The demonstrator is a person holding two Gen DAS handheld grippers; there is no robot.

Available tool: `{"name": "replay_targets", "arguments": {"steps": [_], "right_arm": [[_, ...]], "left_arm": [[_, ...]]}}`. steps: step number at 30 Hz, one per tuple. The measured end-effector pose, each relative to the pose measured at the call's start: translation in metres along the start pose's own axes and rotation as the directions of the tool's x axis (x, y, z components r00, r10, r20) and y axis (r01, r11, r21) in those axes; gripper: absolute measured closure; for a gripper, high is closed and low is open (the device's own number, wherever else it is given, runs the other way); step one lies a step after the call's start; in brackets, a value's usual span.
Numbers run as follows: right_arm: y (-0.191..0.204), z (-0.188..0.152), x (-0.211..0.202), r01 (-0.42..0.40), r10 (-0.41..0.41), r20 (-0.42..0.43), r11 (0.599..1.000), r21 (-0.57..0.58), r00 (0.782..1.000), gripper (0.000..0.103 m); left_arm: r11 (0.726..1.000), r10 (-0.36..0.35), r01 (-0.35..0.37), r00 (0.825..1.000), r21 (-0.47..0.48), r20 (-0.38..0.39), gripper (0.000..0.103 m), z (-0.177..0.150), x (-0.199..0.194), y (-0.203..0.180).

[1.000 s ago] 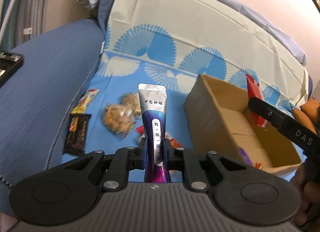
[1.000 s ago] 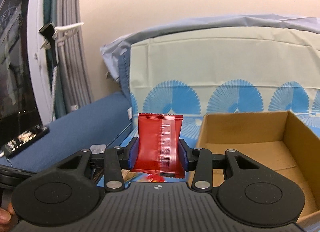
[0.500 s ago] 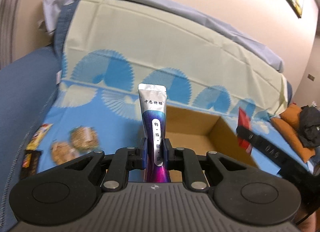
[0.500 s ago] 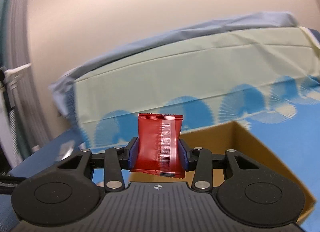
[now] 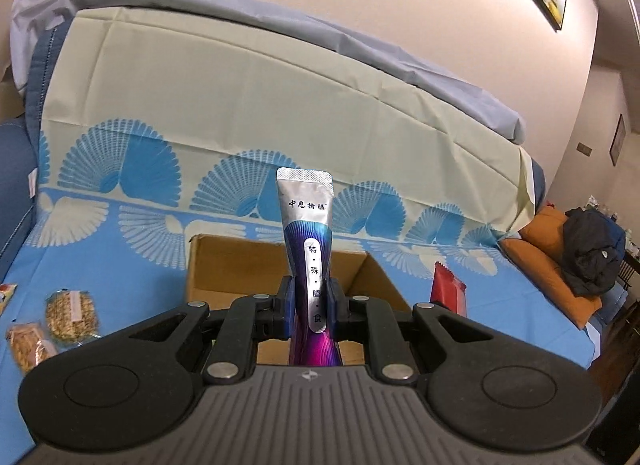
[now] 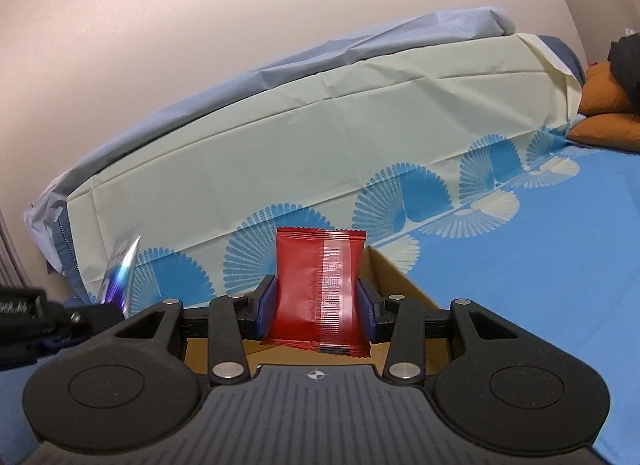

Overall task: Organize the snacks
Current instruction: 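Open the left tool over the box while the right tool opens releasing the red packet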

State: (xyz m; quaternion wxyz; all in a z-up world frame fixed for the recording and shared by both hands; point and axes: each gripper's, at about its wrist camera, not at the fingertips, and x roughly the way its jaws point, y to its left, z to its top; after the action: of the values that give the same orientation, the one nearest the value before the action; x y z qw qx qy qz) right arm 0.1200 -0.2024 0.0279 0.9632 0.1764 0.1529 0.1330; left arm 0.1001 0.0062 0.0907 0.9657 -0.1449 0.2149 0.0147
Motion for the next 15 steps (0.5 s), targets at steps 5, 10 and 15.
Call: {"name": "replay_targets", "arguments": {"steps": [5,10,15], "right_arm": [[-0.001,0.003,-0.006,0.011,-0.010,0.034,1.000,-0.005,0.999,0.059],[0.000,0.002,-0.008,0.016,-0.015,0.048,1.000,-0.011,0.999,0.060],[0.003,0.000,-0.007,0.003,-0.002,0.035,1.000,-0.025,0.999,0.056]], "left_arm": [[1.000,-0.009,0.009,1.000,0.010,0.015,0.086,0.006,0.005,-0.005],[0.999,-0.026,0.024,0.999,0.039,0.037,0.086,0.012,0.006,-0.015],[0.999,-0.033,0.032,0.999,0.041,0.033,0.081,0.017,0.009,-0.019]]}}
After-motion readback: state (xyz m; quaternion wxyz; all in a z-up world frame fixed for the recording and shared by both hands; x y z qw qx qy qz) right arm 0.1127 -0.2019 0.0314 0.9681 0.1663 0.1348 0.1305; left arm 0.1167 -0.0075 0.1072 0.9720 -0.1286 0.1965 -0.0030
